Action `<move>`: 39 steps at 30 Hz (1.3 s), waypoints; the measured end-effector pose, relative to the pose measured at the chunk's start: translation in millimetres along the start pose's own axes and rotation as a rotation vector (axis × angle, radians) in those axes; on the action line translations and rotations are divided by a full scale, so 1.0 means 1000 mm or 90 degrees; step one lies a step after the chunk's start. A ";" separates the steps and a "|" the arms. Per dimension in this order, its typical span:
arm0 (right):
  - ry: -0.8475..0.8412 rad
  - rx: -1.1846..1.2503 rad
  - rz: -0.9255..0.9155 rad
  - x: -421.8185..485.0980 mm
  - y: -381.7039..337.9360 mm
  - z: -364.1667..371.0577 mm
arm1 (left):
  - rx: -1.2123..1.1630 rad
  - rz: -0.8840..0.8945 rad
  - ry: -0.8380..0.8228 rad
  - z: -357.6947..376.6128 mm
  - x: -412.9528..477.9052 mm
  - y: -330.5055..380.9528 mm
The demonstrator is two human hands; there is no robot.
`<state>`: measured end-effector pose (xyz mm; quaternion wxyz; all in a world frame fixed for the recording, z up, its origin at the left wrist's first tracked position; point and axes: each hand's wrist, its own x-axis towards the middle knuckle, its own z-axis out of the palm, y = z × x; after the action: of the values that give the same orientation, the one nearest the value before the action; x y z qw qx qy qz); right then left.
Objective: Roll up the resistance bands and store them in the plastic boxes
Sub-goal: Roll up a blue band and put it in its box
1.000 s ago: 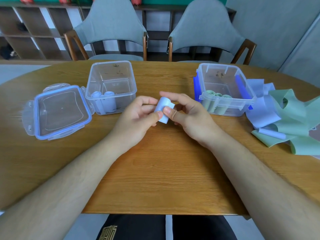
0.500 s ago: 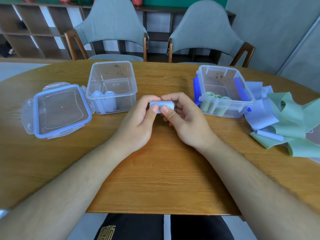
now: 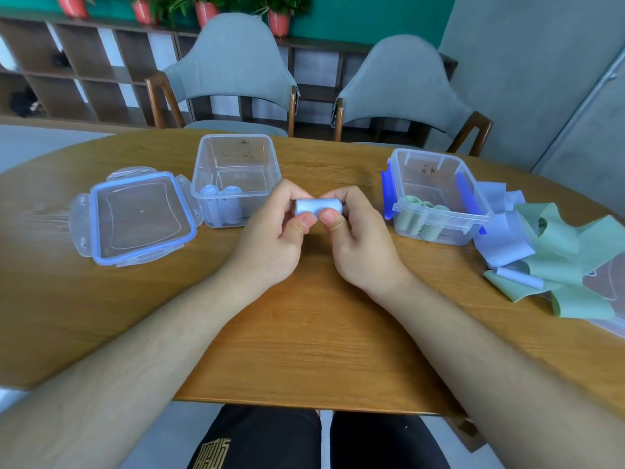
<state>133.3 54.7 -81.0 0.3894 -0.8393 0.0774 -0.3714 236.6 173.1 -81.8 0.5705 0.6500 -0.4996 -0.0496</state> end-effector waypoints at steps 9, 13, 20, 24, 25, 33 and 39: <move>-0.016 0.004 -0.001 0.016 -0.034 0.021 | 0.022 0.007 0.004 -0.037 -0.001 0.009; -0.006 0.010 0.017 0.025 -0.047 0.035 | 0.126 0.076 0.087 -0.050 0.001 0.005; -0.127 0.229 0.270 0.052 -0.072 0.041 | 0.188 0.112 0.163 -0.077 -0.001 -0.024; -0.160 0.374 0.412 0.080 -0.081 0.034 | 0.175 0.084 0.187 -0.082 -0.002 -0.034; -0.168 0.348 0.403 0.084 -0.082 0.035 | 0.184 0.084 0.193 -0.083 -0.003 -0.035; -0.222 -0.142 0.193 0.142 -0.085 0.043 | 0.402 0.064 0.209 -0.100 -0.005 -0.037; -0.499 -0.513 0.147 0.163 -0.085 0.061 | 0.481 0.066 0.120 -0.099 -0.003 -0.048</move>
<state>277.8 80.9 45.1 0.0767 -0.9825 0.1540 0.0710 326.4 236.6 -87.4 0.3365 0.7899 -0.4598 0.2265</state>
